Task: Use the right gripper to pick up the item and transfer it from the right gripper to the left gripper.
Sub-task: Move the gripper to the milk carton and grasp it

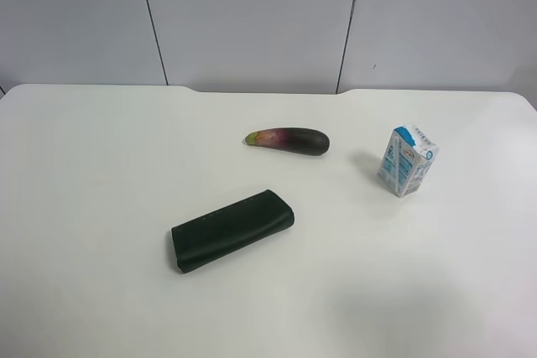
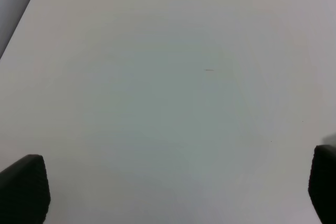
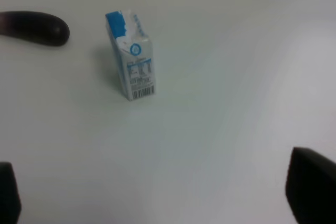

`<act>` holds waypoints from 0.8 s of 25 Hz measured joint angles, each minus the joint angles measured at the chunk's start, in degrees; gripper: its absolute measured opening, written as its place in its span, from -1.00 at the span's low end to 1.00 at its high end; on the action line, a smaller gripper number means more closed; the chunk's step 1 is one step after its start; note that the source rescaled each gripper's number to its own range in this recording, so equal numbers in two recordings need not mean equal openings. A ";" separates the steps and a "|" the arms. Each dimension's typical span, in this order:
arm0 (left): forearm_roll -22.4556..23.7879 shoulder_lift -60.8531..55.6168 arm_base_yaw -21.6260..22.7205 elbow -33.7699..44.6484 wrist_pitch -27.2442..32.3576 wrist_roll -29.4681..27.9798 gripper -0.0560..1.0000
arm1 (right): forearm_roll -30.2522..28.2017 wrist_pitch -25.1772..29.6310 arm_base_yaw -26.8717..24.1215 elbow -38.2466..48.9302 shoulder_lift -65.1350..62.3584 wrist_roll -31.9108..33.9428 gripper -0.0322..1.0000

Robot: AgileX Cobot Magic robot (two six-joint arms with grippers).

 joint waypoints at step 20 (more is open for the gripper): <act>0.00 0.00 0.00 0.00 0.05 0.00 1.00 | 0.00 0.00 0.00 0.00 0.00 0.00 1.00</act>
